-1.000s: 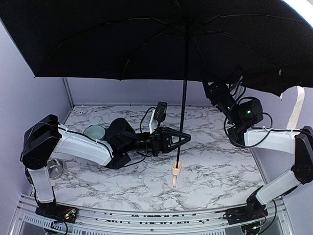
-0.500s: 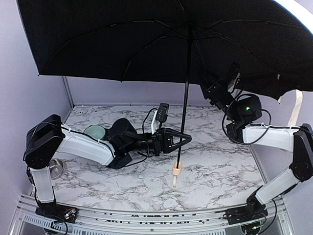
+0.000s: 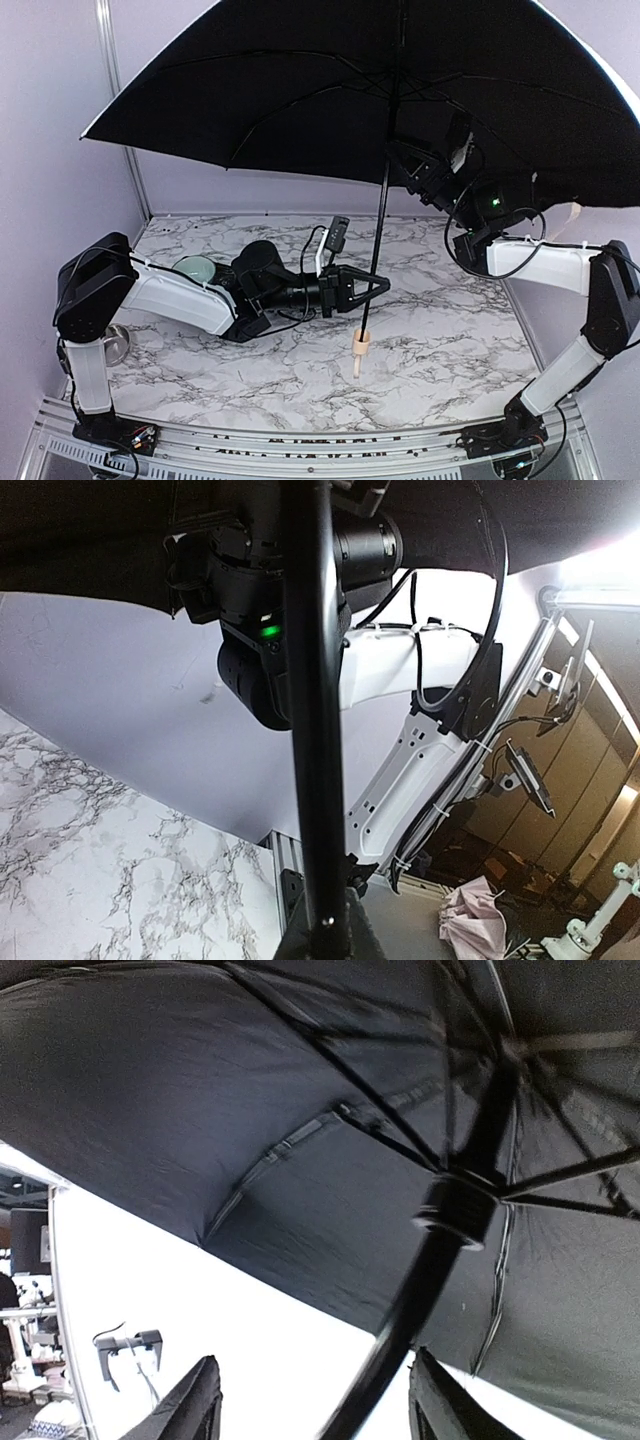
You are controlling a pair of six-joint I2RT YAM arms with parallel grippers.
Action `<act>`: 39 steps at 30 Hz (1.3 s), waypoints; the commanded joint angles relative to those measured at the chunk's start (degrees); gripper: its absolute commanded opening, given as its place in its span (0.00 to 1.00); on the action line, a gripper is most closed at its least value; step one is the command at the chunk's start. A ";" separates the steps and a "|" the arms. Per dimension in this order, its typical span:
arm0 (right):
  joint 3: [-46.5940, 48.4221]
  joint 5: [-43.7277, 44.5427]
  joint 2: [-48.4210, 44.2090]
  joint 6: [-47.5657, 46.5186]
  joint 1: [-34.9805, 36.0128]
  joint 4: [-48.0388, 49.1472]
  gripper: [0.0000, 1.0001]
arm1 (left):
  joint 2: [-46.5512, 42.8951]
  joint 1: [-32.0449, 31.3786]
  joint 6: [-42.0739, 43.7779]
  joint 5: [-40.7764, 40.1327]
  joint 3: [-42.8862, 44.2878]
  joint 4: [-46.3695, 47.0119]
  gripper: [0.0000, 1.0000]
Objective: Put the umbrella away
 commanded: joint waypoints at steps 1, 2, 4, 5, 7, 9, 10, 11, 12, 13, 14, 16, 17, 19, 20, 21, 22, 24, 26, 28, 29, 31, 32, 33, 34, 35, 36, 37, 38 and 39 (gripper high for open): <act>1.36 3.99 -1.06 -0.19 0.12 -4.84 0.60 | -1.96 -1.35 5.58 0.80 1.67 0.23 0.00; 1.36 7.50 -1.37 0.13 0.10 -5.87 0.60 | -1.90 -1.48 5.65 0.60 1.65 0.23 0.00; 1.46 12.44 -1.50 1.93 -0.02 -6.85 0.59 | -1.73 -1.62 5.75 0.32 1.77 0.23 0.00; 1.73 13.63 -1.23 3.28 -0.02 -5.83 0.59 | -1.69 -1.68 5.66 0.20 1.86 0.23 0.00; 2.63 14.72 -0.02 6.95 0.00 -1.97 0.59 | -1.55 -1.78 5.34 0.04 2.14 0.25 0.00; 3.24 15.82 1.18 11.00 0.32 2.57 0.59 | -1.38 -1.74 4.99 -0.17 2.30 0.52 0.00; 3.51 16.65 1.59 11.65 0.69 4.33 0.60 | -1.24 -1.73 4.70 -0.24 2.41 0.62 0.00; 3.60 17.61 1.77 11.54 1.15 5.33 0.60 | -1.17 -1.73 4.47 -0.19 2.50 0.78 0.00; 3.59 18.69 1.68 11.02 1.76 5.65 0.61 | -1.00 -1.80 4.23 -0.32 2.54 1.04 0.00; 3.45 19.81 1.58 10.20 2.38 5.70 0.62 | -0.94 -1.74 4.14 -0.28 2.67 1.31 0.00; 3.28 20.90 1.47 9.77 2.81 5.61 0.63 | -0.90 -1.78 4.06 -0.41 2.74 1.32 0.00; 3.06 22.30 1.51 9.72 3.17 5.80 0.63 | -0.90 -1.73 4.02 -0.53 2.70 1.52 0.00; 3.10 22.67 1.59 9.89 3.21 6.06 0.62 | -0.93 -1.76 4.04 -0.58 2.70 1.58 0.00; 2.56 23.80 1.78 10.46 3.20 7.02 0.58 | -1.04 -1.83 4.04 -0.58 2.61 1.63 0.00; 2.30 24.08 1.79 10.51 3.18 7.44 0.55 | -1.11 -1.87 4.04 -0.55 2.53 1.64 0.00; 2.19 24.45 1.81 10.61 3.20 7.57 0.52 | -1.14 -1.87 4.02 -0.49 2.50 1.69 0.00; 2.09 24.81 1.80 10.64 3.20 7.37 0.48 | -1.22 -1.83 4.04 -0.47 2.43 1.71 0.00; 2.08 25.14 1.86 10.49 3.20 6.94 0.41 | -1.22 -1.82 4.12 -0.44 2.37 1.72 0.00; 2.11 25.42 1.88 10.19 3.25 6.23 0.37 | -1.29 -1.82 4.21 -0.51 2.26 1.71 0.00; 1.93 25.86 1.84 10.20 3.22 5.74 0.33 | -1.37 -1.90 4.30 -0.53 2.17 1.70 0.00; 1.64 26.07 1.72 10.10 3.18 5.78 0.30 | -1.36 -1.91 4.30 -0.55 2.13 1.72 0.00; 1.32 26.32 1.58 9.91 3.15 5.76 0.23 | -1.44 -1.95 4.34 -0.53 2.07 1.72 0.00; 1.21 26.42 1.47 9.85 3.09 5.67 0.18 | -1.47 -1.92 4.38 -0.58 2.01 1.71 0.00; 1.26 26.52 1.38 9.73 3.11 5.44 0.12 | -1.50 -1.93 4.41 -0.59 1.95 1.77 0.00; 1.35 26.61 1.36 9.46 3.09 4.96 0.05 | -1.51 -1.91 4.44 -0.66 1.91 1.81 0.00; 1.25 26.77 1.30 9.28 3.11 4.50 0.00 | -1.58 -1.92 4.52 -0.63 1.84 1.79 0.00; 1.24 26.86 1.19 9.10 3.09 4.25 0.00 | -1.64 -1.91 4.56 -0.63 1.77 1.81 0.00; 1.19 26.86 1.14 8.87 3.04 4.43 0.00 | -1.72 -1.93 4.61 -0.63 1.69 1.79 0.00; 1.07 26.78 1.06 8.81 2.96 4.41 0.00 | -1.87 -2.00 4.65 -0.70 1.60 1.74 0.00; 0.92 26.89 0.97 8.64 2.94 4.46 0.00 | -1.98 -1.96 4.72 -0.72 1.52 1.87 0.00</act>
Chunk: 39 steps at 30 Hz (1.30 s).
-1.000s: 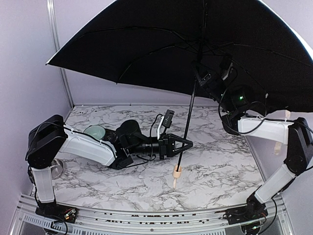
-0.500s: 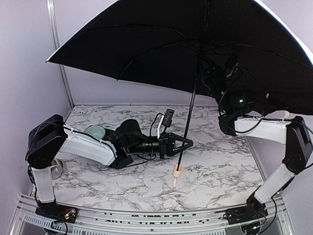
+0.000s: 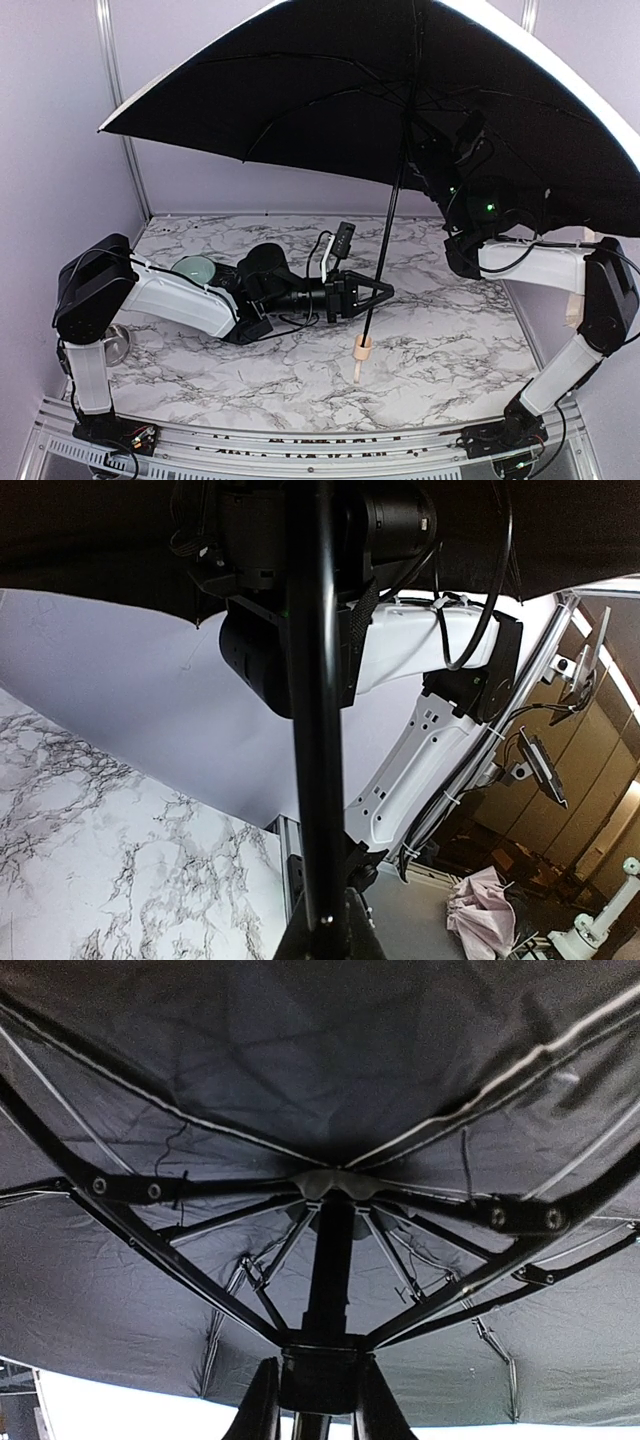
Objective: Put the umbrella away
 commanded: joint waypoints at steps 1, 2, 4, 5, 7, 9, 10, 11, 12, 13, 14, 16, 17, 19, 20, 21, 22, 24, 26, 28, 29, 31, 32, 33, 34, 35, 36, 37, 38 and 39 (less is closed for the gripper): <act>-0.47 1.43 -0.77 -3.26 -0.40 0.51 0.00 | -2.07 -0.53 2.49 0.56 1.08 5.78 0.00; -0.79 1.97 -1.01 -3.15 -0.43 0.42 0.00 | -2.19 -0.55 2.63 0.55 0.97 5.74 0.00; -1.67 2.97 -1.23 -3.20 -0.39 1.35 0.15 | -2.44 -0.53 2.89 0.43 0.78 5.79 0.00; -1.81 2.88 -1.29 -3.02 -0.51 1.27 0.35 | -2.55 -0.55 2.99 0.44 0.73 5.79 0.00; -1.73 2.48 -1.49 -3.23 -0.50 0.34 0.45 | -2.72 -0.49 3.12 0.54 0.68 5.85 0.00; -2.37 2.84 -1.43 -3.08 -0.49 1.05 0.43 | -2.80 -0.47 3.21 0.48 0.59 5.93 0.00; -2.78 3.05 -1.41 -2.94 -0.52 1.61 0.42 | -2.84 -0.48 3.22 0.47 0.57 6.03 0.00; -3.04 3.35 -1.41 -2.92 -0.52 1.78 0.41 | -2.88 -0.50 3.17 0.47 0.51 6.13 0.00; -3.17 3.46 -1.45 -2.96 -0.48 1.67 0.41 | -2.83 -0.52 3.21 0.45 0.48 6.21 0.00; -3.26 3.55 -1.49 -3.04 -0.51 1.41 0.40 | -2.83 -0.49 3.22 0.42 0.55 6.27 0.00; -3.42 3.72 -1.49 -3.07 -0.45 1.41 0.38 | -2.87 -0.55 3.22 0.44 0.54 6.28 0.00; -3.58 3.95 -1.58 -3.40 -0.60 1.66 0.28 | -2.88 -0.56 3.22 0.47 0.46 6.29 0.00; -3.39 3.76 -1.66 -3.61 -0.63 1.52 0.22 | -2.82 -0.52 3.19 0.47 0.38 6.29 0.00; -2.77 2.95 -1.72 -3.69 -0.67 0.18 0.12 | -2.83 -0.47 3.22 0.47 0.26 6.34 0.00; -2.45 2.59 -1.75 -3.67 -0.67 -0.17 0.06 | -2.83 -0.47 3.22 0.47 0.22 6.34 0.00; -2.40 2.35 -1.69 -3.63 -0.69 -0.01 0.00 | -2.83 -0.50 3.22 0.47 0.24 6.33 0.00; -2.38 2.14 -1.51 -3.71 -0.76 0.45 0.00 | -2.89 -0.58 3.27 0.47 0.24 6.34 0.00; -2.07 0.81 -1.22 -3.08 -1.07 0.87 0.00 | -2.91 -0.57 3.36 0.45 0.17 6.35 0.00; -2.04 -0.22 -0.91 -2.72 -1.29 1.66 0.00 | -2.91 -0.47 3.36 0.38 0.15 6.33 0.00; -2.05 -0.46 -0.88 -2.93 -1.30 1.95 0.00 | -2.91 -0.56 3.43 0.42 0.10 6.37 0.00; -2.02 -0.66 -0.96 -3.14 -1.37 2.00 0.00 | -2.91 -0.50 3.47 0.33 0.08 6.39 0.00; -2.11 -0.86 -1.05 -3.29 -1.39 1.99 0.00 | -3.03 -0.47 3.52 0.26 -0.06 6.38 0.00; -1.99 -1.29 -1.02 -3.35 -1.36 1.74 0.00 | -3.29 -0.36 3.57 0.25 -0.15 6.33 0.00; -1.82 -2.19 -1.12 -3.52 -1.37 1.01 0.00 | -3.58 0.04 3.46 0.17 -0.30 6.29 0.00; -1.60 -3.71 -1.18 -4.20 -1.35 -0.38 0.00 | -4.22 0.73 3.07 -0.05 -0.37 6.21 0.00; -1.36 -5.35 -1.41 -5.09 -1.42 -2.60 0.00 | -4.85 1.83 2.35 -0.32 -0.46 5.91 0.00; -1.02 -6.89 -1.74 -6.45 -1.49 -5.80 0.00 | -5.64 3.12 1.66 -0.65 -0.53 5.24 0.00; -1.40 -7.74 -2.17 -8.82 -1.58 -7.83 0.00 | -6.22 4.05 2.04 0.55 -0.11 4.13 0.00; -1.76 -7.92 -3.06 -11.34 -1.82 -10.93 0.00 | -7.02 4.45 3.07 0.28 0.01 1.72 0.00; -1.34 -8.86 -3.84 -14.75 -2.30 -15.98 0.00 | -8.11 4.46 4.97 -0.94 -0.16 -0.67 0.00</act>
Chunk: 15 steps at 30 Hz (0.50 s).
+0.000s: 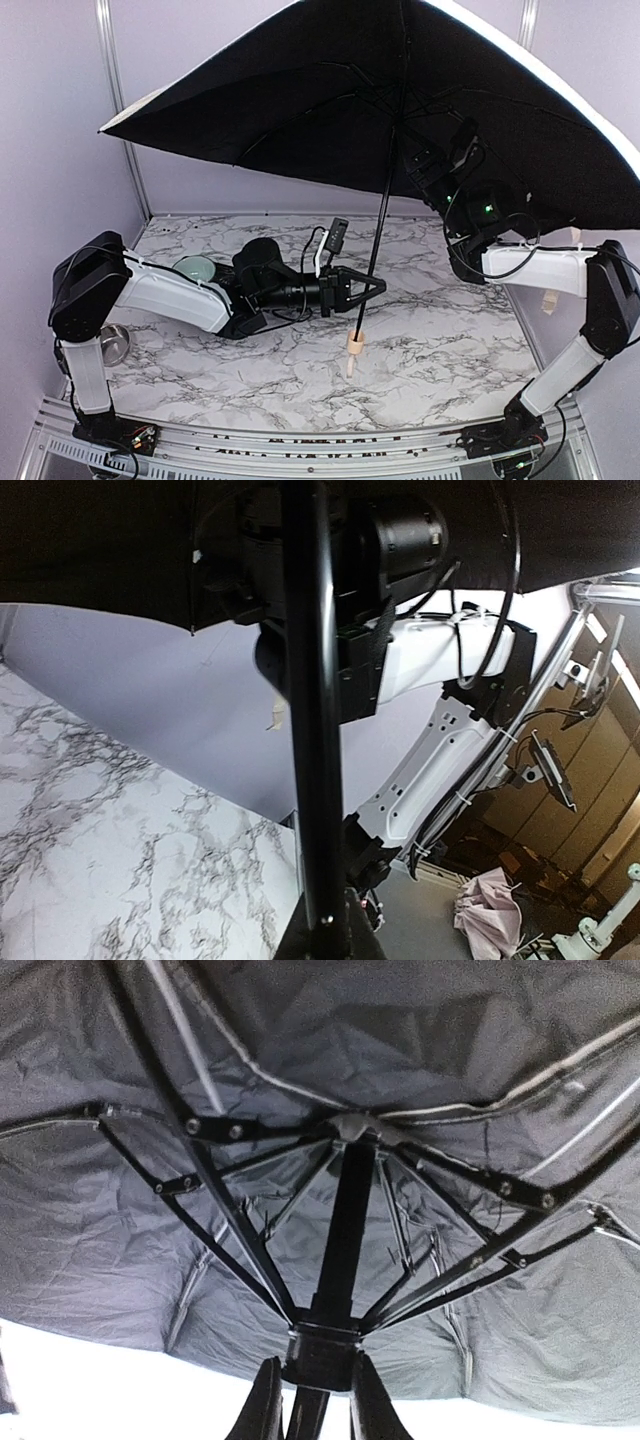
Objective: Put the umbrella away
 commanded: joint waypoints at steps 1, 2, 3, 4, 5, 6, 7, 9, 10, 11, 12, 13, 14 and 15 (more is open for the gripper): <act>2.49 -7.17 -3.34 -12.20 -1.50 -18.51 0.00 | -7.81 2.62 7.08 -0.62 0.87 -1.37 0.00; 3.33 -8.41 -3.68 -15.03 -1.70 -21.39 0.00 | -8.69 2.62 8.58 -0.52 0.87 -3.00 0.00; 3.84 -9.64 -3.81 -17.52 -1.66 -25.15 0.00 | -9.47 2.62 9.85 -0.79 0.98 -4.44 0.00; 4.00 -11.09 -3.67 -19.45 -1.69 -28.75 0.00 | -10.04 2.62 10.82 -1.01 1.34 -6.09 0.00; 3.88 -12.35 -3.22 -20.53 -1.61 -30.55 0.00 | -10.57 2.62 11.99 -1.10 1.91 -7.54 0.00; 3.28 -14.12 -2.62 -20.82 -1.54 -30.85 0.00 | -11.01 2.62 13.22 -1.24 2.39 -8.77 0.00; 2.15 -15.60 -1.85 -20.72 -1.15 -29.64 0.00 | -11.45 2.63 14.23 -1.55 2.90 -9.26 0.00; 0.36 -16.28 -0.79 -21.22 0.05 -28.91 0.00 | -12.12 2.67 16.40 -2.12 4.09 -9.44 0.00; -0.48 -16.29 -0.36 -21.82 0.48 -28.84 0.00 | -12.39 2.63 17.11 -2.70 4.81 -9.44 0.00; -1.25 -16.05 -0.13 -22.15 0.86 -28.74 0.00 | -12.65 2.62 17.81 -3.45 5.53 -9.44 0.00; -2.09 -16.12 -0.03 -22.38 1.19 -28.35 0.00 | -12.89 2.62 18.49 -4.57 6.33 -9.44 0.00; -2.67 -16.08 0.30 -22.65 1.48 -28.27 0.00 | -13.06 2.67 19.36 -5.43 7.08 -9.44 0.00; -3.08 -16.08 0.44 -23.08 1.64 -28.46 0.00 | -12.96 2.63 19.99 -5.58 8.04 -9.44 0.00; -3.54 -15.96 0.45 -23.15 1.69 -28.35 0.00 | -12.63 2.63 20.19 -5.11 9.11 -9.78 0.00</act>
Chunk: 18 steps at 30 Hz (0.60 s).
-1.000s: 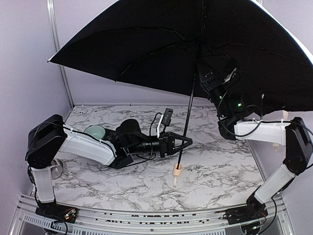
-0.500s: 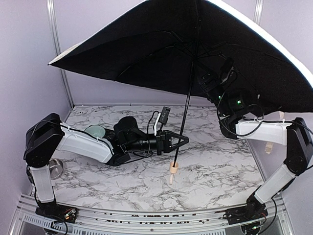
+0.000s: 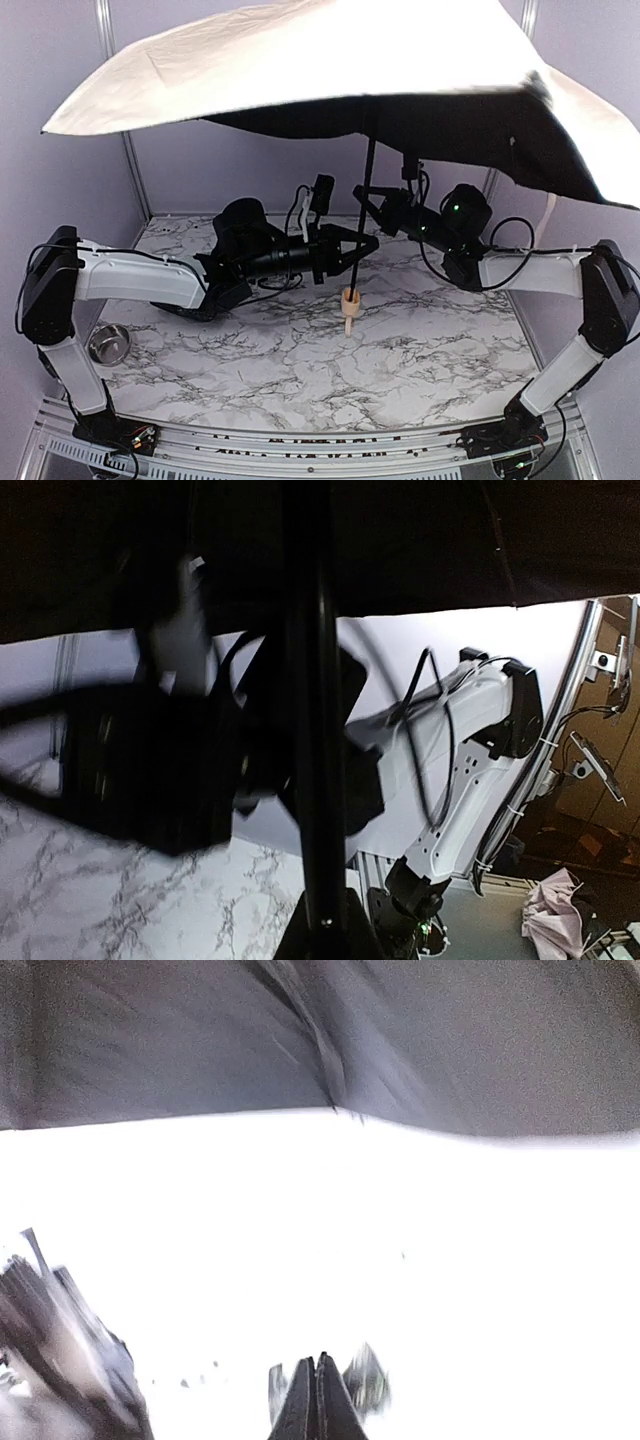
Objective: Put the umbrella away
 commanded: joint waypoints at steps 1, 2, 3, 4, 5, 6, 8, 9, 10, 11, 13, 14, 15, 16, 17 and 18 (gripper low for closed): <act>-1.82 -2.15 0.25 -3.21 0.91 -2.03 0.00 | -2.90 -0.13 6.26 -1.43 6.25 4.30 0.00; -2.15 -1.66 -0.42 -3.39 0.83 -1.75 0.00 | -2.36 -0.13 5.46 -0.97 6.67 4.28 0.00; -2.14 -1.16 -1.28 -3.61 0.55 -1.81 0.00 | -1.65 -0.18 4.50 -0.61 6.71 4.28 0.00; -1.89 -0.73 -2.14 -4.24 0.24 -2.45 0.00 | -1.21 -0.22 3.67 -0.55 6.32 4.28 0.00; -1.24 -0.05 -3.12 -5.20 0.07 -3.62 0.00 | -0.93 -0.22 2.85 -0.80 5.75 4.28 0.00; -0.55 0.79 -4.02 -6.34 -0.10 -4.87 0.00 | -0.82 -0.22 2.15 -1.35 5.03 4.28 0.00; 1.10 2.33 -5.69 -8.20 -0.45 -6.63 0.00 | -0.92 -0.22 1.16 -1.94 3.54 4.28 0.00; 1.96 2.65 -6.38 -8.77 -0.56 -7.19 0.00 | -0.96 -0.18 0.83 -2.21 2.85 4.28 0.00; 2.86 2.74 -6.95 -9.29 -0.66 -7.25 0.01 | -0.99 -0.29 0.67 -2.33 2.26 4.28 0.00; 3.82 2.85 -7.41 -9.41 -0.85 -7.20 0.04 | -0.93 -0.31 0.58 -2.44 1.77 4.24 0.00; 5.78 2.16 -8.00 -8.52 -1.41 -5.96 0.10 | -0.68 -0.53 0.84 -2.76 1.13 3.69 0.00; 6.52 1.66 -8.06 -7.52 -1.66 -4.68 0.16 | -0.50 -0.69 1.35 -3.00 1.07 3.06 0.00; 7.32 1.04 -7.96 -6.22 -1.75 -2.22 0.24 | -0.26 -0.81 1.78 -3.29 0.98 2.57 0.00; 7.88 0.49 -7.75 -4.83 -1.92 -0.14 0.30 | -0.06 -0.91 2.07 -3.46 0.84 2.37 0.00; 8.35 0.32 -7.42 -2.99 -2.03 1.71 0.35 | 0.18 -0.93 2.12 -3.52 0.76 2.35 0.00; 8.85 0.07 -6.95 -1.13 -2.19 3.63 0.39 | 0.48 -1.03 2.17 -3.62 0.78 2.35 0.00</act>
